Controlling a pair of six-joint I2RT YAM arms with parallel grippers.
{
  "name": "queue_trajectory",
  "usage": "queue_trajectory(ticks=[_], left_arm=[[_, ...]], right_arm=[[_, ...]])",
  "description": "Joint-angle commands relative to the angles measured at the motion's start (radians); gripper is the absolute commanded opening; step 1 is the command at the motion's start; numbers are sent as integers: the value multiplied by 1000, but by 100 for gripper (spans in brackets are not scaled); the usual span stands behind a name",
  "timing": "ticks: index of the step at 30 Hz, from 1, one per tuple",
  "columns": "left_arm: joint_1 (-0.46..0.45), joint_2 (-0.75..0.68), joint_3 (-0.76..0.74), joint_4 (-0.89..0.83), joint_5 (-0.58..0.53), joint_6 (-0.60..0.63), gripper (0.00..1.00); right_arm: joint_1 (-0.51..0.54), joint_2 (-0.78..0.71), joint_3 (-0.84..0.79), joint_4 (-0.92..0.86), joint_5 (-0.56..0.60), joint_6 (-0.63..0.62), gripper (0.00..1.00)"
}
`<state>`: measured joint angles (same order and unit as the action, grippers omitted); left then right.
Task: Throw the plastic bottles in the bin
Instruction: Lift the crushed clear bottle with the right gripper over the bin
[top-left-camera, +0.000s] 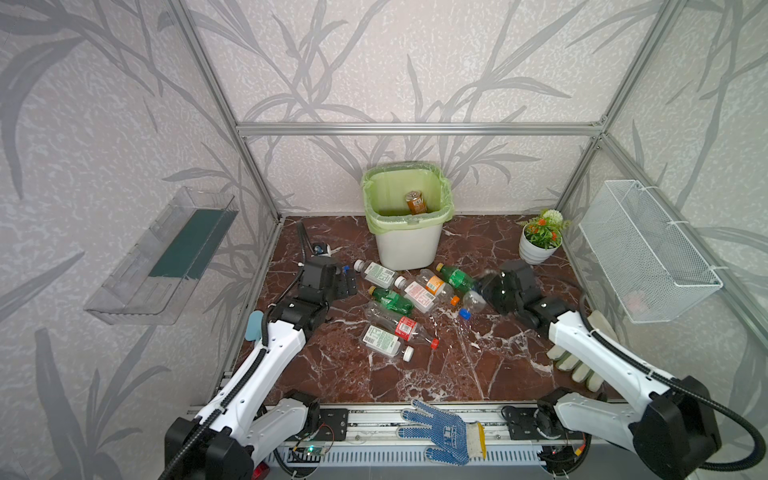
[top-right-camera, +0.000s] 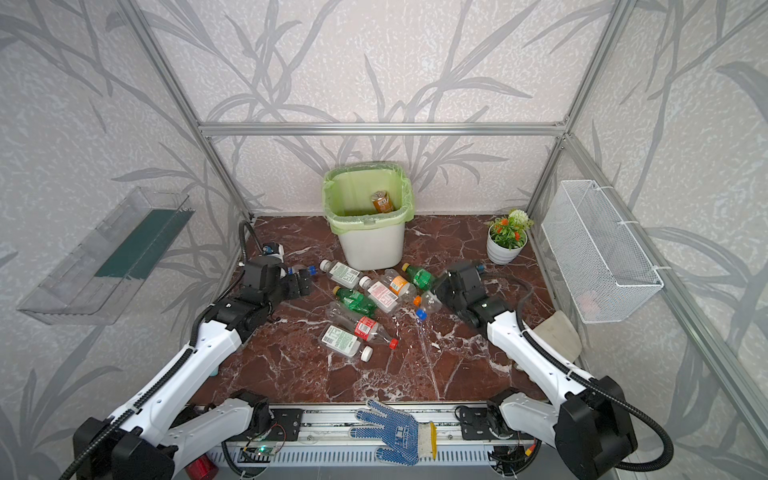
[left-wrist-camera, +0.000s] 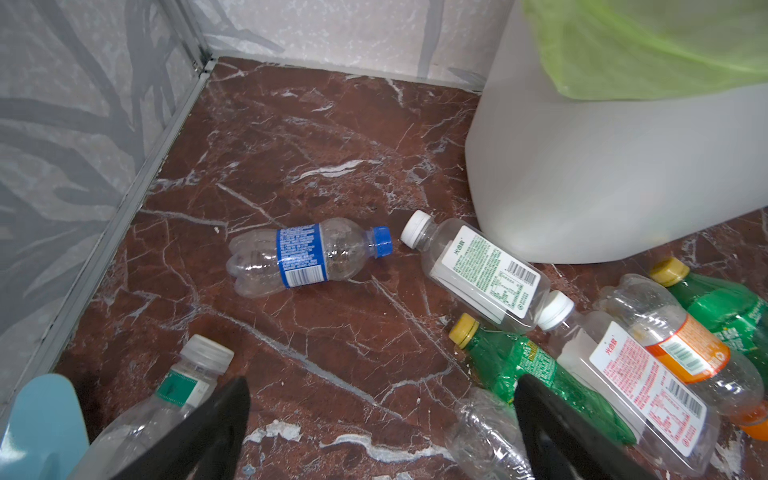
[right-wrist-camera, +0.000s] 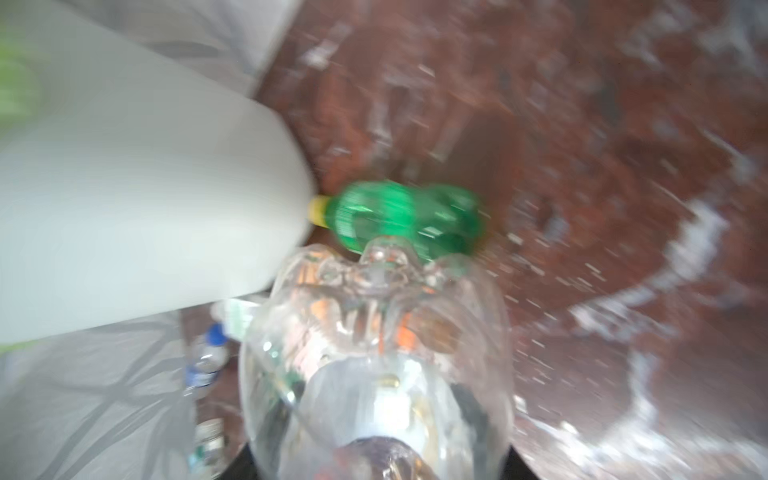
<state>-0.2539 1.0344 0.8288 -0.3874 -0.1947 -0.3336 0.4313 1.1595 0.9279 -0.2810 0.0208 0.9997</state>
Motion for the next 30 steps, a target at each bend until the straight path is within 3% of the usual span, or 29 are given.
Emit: queue_trajectory(ticks=[1, 4, 7, 12, 16, 19, 23, 27, 30], left_arm=[[46, -2, -32, 10, 10, -67, 99], [85, 0, -52, 14, 26, -88, 99], [102, 18, -60, 11, 32, -98, 99], [109, 50, -57, 9, 48, -118, 99], [109, 66, -50, 9, 70, -127, 99], [109, 74, -49, 13, 76, -137, 99], [110, 75, -39, -2, 76, -141, 99], [109, 47, -45, 1, 53, -146, 99], [109, 17, -37, -14, 34, -151, 99]], right_arm=[[-21, -27, 271, -40, -73, -402, 54], [-64, -24, 487, -71, -94, -540, 55], [-106, -37, 597, -4, -65, -563, 59], [-117, 11, 601, 233, -53, -452, 60], [-43, 275, 734, 284, -207, -342, 61], [51, 622, 1125, -7, -373, -462, 65], [80, 961, 1761, -575, -304, -574, 83], [81, 1039, 2056, -711, -208, -606, 99], [82, 977, 2038, -686, -181, -612, 99]])
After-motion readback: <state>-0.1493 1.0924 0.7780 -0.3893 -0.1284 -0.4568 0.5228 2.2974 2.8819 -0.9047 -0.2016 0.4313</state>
